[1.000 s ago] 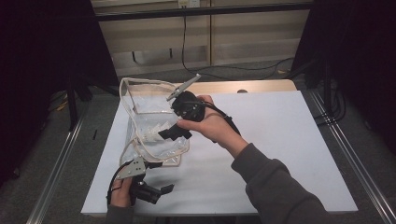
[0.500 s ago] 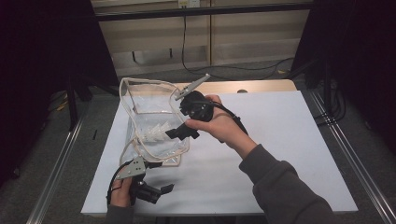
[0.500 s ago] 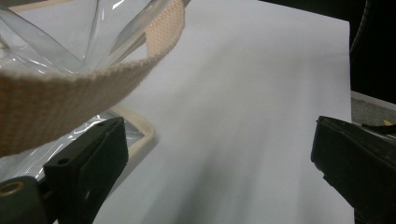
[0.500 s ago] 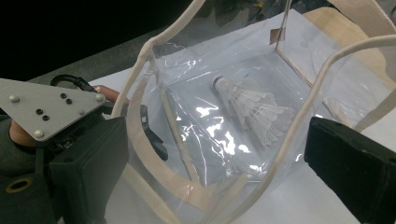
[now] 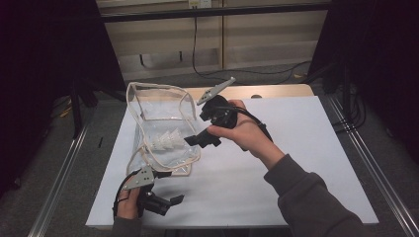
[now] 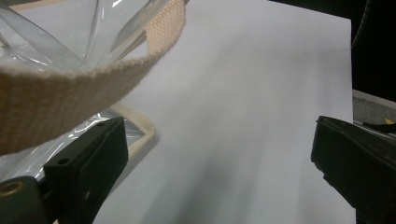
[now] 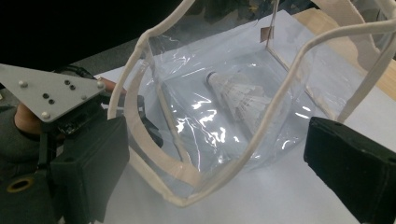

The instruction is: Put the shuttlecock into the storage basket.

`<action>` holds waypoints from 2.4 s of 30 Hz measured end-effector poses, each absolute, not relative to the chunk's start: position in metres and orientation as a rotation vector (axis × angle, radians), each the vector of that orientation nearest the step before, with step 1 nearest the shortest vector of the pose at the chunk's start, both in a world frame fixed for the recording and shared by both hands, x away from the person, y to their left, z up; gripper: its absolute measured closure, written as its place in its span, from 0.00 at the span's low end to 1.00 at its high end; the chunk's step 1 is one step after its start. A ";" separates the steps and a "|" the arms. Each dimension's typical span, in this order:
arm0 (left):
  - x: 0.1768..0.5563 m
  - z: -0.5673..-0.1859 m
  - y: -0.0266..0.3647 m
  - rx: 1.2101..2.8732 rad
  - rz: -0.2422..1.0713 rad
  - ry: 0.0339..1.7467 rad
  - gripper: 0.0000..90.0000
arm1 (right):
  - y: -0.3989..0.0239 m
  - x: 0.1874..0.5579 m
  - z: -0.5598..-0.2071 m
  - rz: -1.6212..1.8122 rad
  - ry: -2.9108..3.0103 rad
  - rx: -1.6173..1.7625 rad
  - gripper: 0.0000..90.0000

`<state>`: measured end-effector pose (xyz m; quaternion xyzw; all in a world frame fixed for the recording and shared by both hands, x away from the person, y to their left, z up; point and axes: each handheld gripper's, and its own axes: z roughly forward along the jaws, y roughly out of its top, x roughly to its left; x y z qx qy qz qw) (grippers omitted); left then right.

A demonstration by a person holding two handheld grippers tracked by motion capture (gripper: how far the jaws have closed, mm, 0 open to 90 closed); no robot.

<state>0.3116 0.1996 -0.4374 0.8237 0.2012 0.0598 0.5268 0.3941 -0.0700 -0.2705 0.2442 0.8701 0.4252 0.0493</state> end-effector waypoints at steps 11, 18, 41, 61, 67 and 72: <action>0.312 -0.437 0.200 1.985 0.149 0.483 0.04 | -0.084 0.390 -0.275 1.301 2.652 0.744 0.07; 0.311 -0.437 0.200 1.986 0.149 0.481 0.04 | -0.091 0.389 -0.282 1.306 2.655 0.750 0.07; 0.308 -0.436 0.198 1.983 0.147 0.483 0.04 | -0.128 0.378 -0.308 1.355 2.626 0.790 0.07; 0.308 -0.436 0.199 1.986 0.147 0.484 0.04 | -0.154 0.371 -0.341 1.354 2.632 0.819 0.07; 0.308 -0.436 0.199 1.983 0.149 0.484 0.04 | -0.166 0.368 -0.346 1.367 2.616 0.835 0.07; 0.307 -0.436 0.198 1.984 0.147 0.487 0.04 | -0.175 0.367 -0.348 1.387 2.599 0.851 0.07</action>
